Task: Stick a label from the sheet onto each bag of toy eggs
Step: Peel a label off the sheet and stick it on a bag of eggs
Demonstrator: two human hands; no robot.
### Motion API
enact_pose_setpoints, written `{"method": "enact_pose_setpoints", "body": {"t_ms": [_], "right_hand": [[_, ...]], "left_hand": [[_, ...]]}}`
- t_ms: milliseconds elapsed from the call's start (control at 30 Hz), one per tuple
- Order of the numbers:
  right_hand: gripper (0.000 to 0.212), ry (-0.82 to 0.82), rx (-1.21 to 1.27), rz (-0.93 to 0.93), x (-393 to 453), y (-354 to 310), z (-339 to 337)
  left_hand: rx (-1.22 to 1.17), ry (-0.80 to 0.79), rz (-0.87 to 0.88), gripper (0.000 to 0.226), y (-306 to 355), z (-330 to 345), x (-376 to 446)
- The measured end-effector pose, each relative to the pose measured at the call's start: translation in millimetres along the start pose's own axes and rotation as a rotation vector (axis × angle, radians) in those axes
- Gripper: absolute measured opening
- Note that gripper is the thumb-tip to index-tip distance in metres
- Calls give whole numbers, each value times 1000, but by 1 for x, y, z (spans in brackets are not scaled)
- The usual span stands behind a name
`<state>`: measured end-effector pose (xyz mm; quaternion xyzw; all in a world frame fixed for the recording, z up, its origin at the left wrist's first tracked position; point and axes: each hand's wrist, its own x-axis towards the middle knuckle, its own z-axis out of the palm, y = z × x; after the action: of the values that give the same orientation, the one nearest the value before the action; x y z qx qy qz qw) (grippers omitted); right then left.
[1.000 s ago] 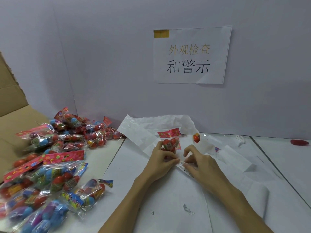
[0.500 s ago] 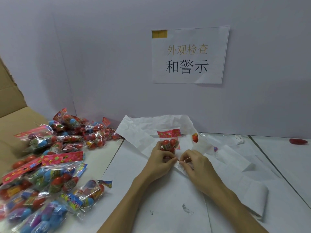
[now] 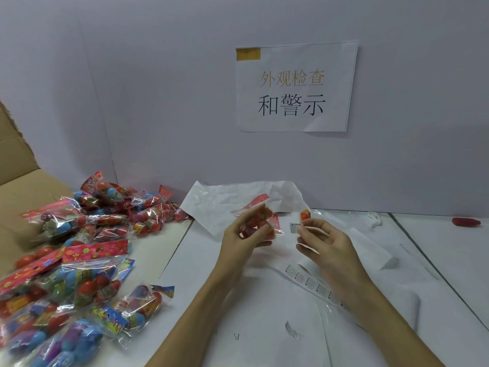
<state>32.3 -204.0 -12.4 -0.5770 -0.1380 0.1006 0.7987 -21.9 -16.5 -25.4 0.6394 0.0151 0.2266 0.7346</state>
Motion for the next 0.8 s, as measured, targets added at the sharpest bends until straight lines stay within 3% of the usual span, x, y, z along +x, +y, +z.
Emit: {"method": "enact_pose_setpoints", "body": {"t_ms": [167, 333, 800], "right_hand": [[9, -12, -136, -195, -4, 5, 8], [11, -17, -288, -280, -4, 10, 9], [13, -11, -367, -295, -3, 16, 7]], "left_hand": [[-75, -162, -23, 63, 0, 7, -3], [-146, -228, -66, 60, -2, 8, -4], [-183, -231, -72, 50, 3, 12, -7]]}}
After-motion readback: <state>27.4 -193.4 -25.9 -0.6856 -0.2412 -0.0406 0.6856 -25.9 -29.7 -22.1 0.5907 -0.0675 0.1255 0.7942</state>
